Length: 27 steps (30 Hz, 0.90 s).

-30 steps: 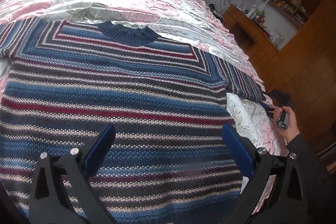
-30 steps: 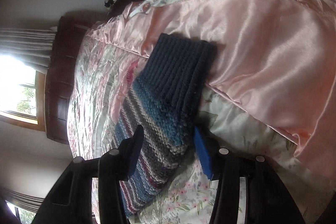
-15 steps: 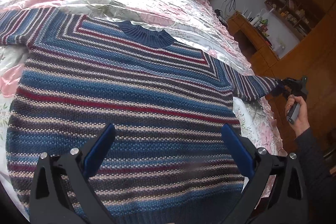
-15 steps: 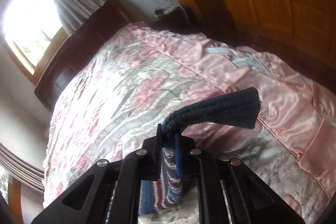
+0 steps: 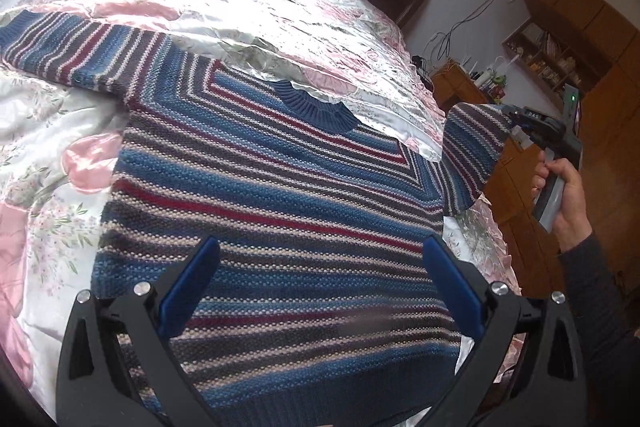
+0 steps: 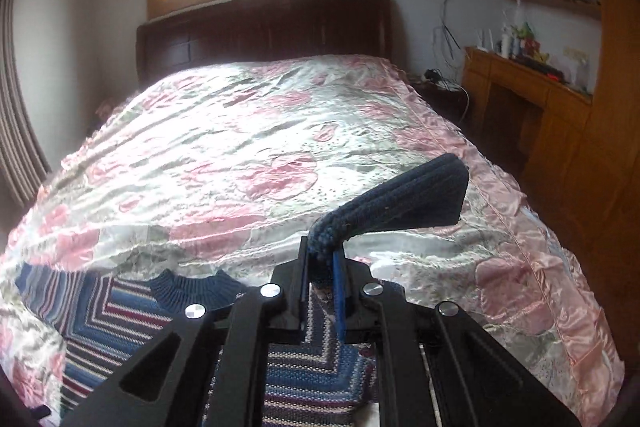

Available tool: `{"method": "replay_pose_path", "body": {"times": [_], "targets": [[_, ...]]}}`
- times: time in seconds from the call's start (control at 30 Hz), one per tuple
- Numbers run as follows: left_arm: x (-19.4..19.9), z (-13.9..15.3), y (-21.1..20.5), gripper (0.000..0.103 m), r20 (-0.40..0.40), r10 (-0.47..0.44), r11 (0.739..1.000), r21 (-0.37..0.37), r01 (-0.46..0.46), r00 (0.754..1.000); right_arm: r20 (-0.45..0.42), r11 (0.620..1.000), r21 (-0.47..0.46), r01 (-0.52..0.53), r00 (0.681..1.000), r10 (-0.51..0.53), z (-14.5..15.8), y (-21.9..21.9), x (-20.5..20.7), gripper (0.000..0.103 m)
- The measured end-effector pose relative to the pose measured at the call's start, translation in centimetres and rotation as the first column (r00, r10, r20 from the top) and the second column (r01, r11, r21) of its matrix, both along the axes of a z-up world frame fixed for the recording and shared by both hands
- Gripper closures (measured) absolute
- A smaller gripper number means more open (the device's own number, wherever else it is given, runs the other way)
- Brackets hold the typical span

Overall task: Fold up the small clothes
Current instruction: 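Carry the sleeve cuff across the sweater body with the right gripper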

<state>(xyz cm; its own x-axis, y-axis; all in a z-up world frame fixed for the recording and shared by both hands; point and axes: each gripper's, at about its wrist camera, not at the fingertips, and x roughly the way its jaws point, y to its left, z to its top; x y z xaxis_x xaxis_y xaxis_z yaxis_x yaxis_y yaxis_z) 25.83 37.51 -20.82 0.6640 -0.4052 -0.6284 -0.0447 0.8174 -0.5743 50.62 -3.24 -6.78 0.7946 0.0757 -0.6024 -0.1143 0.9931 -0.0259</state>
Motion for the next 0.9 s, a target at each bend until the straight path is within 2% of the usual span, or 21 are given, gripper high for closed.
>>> {"method": "replay_pose_path", "body": {"times": [0.1,0.2,0.37,0.53,0.67,0.7,0.73,0.77,0.8,0.87,0.9], "targets": [[-0.3,-0.2,1.6,0.003,0.001,0.014,1.0,-0.013,-0.014,1.0,-0.017,0.986,-0.15,-0.074,0.997,0.072,-2.7,7.3,-0.5,0.093],[-0.5,-0.4,2.9,0.003,0.007,0.023,0.999,-0.022,-0.023,1.0,-0.049,0.942,-0.301,-0.149,0.989,0.14,-7.0,13.9,-1.1,0.093],[-0.1,-0.8,4.3,0.003,0.007,0.035,0.999,-0.028,-0.034,0.999,-0.108,0.815,-0.526,-0.245,0.969,0.222,-16.0,22.4,-3.0,0.094],[0.5,-1.5,5.1,0.003,-0.001,0.033,0.999,-0.03,-0.033,0.999,-0.142,0.668,-0.689,-0.28,0.957,0.254,-22.8,25.9,-4.7,0.094],[1.3,-1.9,5.0,0.003,-0.005,0.03,0.999,-0.03,-0.03,1.0,-0.173,0.589,-0.748,-0.306,0.947,0.272,-25.6,26.5,-5.3,0.092],[1.6,-2.0,4.9,0.003,-0.006,0.03,0.999,-0.038,-0.03,1.0,-0.192,0.578,-0.747,-0.327,0.94,0.283,-25.9,26.4,-5.3,0.084],[2.0,-2.0,4.8,0.003,-0.007,0.029,0.998,-0.052,-0.029,1.0,-0.218,0.571,-0.744,-0.347,0.934,0.284,-26.1,26.3,-5.4,0.066],[2.4,-2.1,4.8,0.003,-0.012,0.032,0.997,-0.074,-0.033,0.999,-0.234,0.585,-0.724,-0.366,0.928,0.291,-25.9,26.1,-5.6,0.054],[2.8,-2.2,4.9,0.003,-0.012,0.038,0.993,-0.109,-0.039,0.999,-0.242,0.619,-0.681,-0.39,0.919,0.313,-25.3,25.5,-6.2,0.037],[4.0,-2.6,5.1,0.003,-0.023,0.061,0.978,-0.2,-0.064,0.998,-0.223,0.725,-0.577,-0.378,0.926,0.305,-23.3,23.2,-7.2,0.034],[4.7,-3.0,5.0,0.003,-0.032,0.073,0.966,-0.247,-0.079,0.997,-0.226,0.795,-0.482,-0.368,0.929,0.293,-22.1,21.4,-7.7,0.034]]}}
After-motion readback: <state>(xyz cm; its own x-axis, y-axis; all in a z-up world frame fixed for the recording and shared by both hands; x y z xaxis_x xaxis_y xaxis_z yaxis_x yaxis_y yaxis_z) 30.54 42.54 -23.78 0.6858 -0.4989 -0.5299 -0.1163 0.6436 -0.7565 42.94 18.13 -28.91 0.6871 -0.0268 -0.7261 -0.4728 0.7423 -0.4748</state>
